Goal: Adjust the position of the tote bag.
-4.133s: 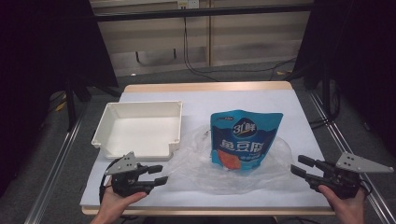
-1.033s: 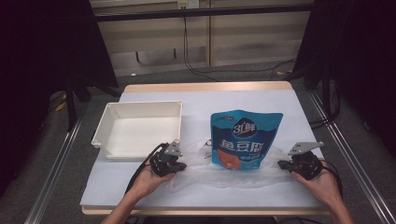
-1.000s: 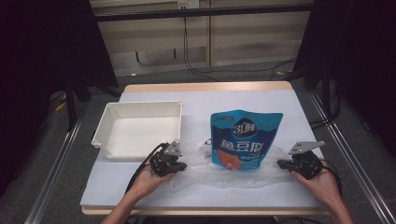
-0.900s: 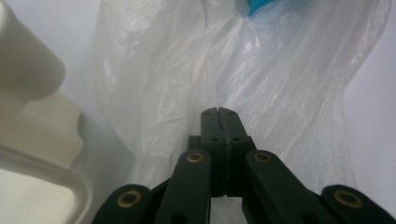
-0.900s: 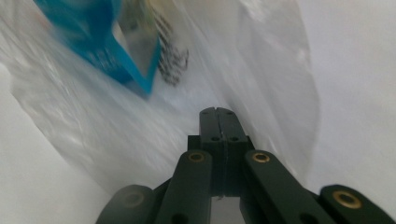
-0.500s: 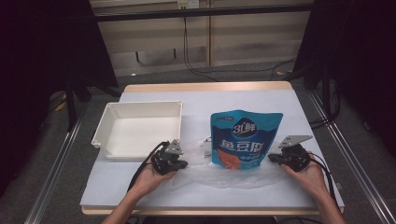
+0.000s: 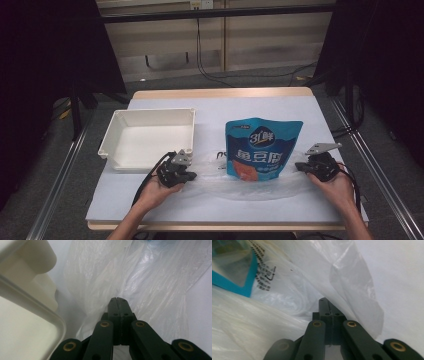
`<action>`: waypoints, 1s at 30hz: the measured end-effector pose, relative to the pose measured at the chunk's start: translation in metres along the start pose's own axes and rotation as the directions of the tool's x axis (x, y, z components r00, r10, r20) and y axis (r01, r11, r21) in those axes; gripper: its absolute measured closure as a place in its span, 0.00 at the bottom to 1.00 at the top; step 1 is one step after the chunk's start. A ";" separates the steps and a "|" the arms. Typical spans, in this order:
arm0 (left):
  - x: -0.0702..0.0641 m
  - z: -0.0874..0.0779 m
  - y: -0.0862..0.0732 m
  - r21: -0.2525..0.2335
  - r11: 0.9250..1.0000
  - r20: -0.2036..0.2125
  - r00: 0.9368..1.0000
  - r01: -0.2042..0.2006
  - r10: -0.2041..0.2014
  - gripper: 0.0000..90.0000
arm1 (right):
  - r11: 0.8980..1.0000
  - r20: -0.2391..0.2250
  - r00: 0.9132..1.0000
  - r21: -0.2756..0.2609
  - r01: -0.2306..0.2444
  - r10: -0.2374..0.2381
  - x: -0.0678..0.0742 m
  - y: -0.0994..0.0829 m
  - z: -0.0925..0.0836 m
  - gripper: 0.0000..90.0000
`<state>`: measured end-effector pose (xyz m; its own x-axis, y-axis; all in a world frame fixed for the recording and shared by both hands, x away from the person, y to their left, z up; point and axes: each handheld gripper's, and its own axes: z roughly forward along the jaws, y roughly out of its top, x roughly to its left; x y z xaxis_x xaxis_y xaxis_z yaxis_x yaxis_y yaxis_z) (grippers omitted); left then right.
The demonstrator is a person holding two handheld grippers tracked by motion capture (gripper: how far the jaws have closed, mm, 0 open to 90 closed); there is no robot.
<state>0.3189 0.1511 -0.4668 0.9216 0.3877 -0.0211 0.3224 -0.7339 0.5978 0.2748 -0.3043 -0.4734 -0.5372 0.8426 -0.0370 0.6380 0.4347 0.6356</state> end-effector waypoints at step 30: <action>-0.032 -0.018 0.032 -0.207 0.978 0.097 0.995 0.016 0.004 1.00 | 0.987 -0.141 0.990 -0.160 -0.021 -0.002 0.025 -0.002 -0.024 1.00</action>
<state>0.2964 0.1251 -0.4324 0.9394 0.3291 -0.0960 0.2856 -0.5964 0.7502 0.2469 -0.2921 -0.4566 -0.6107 0.7886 0.0709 0.5528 0.3605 0.7513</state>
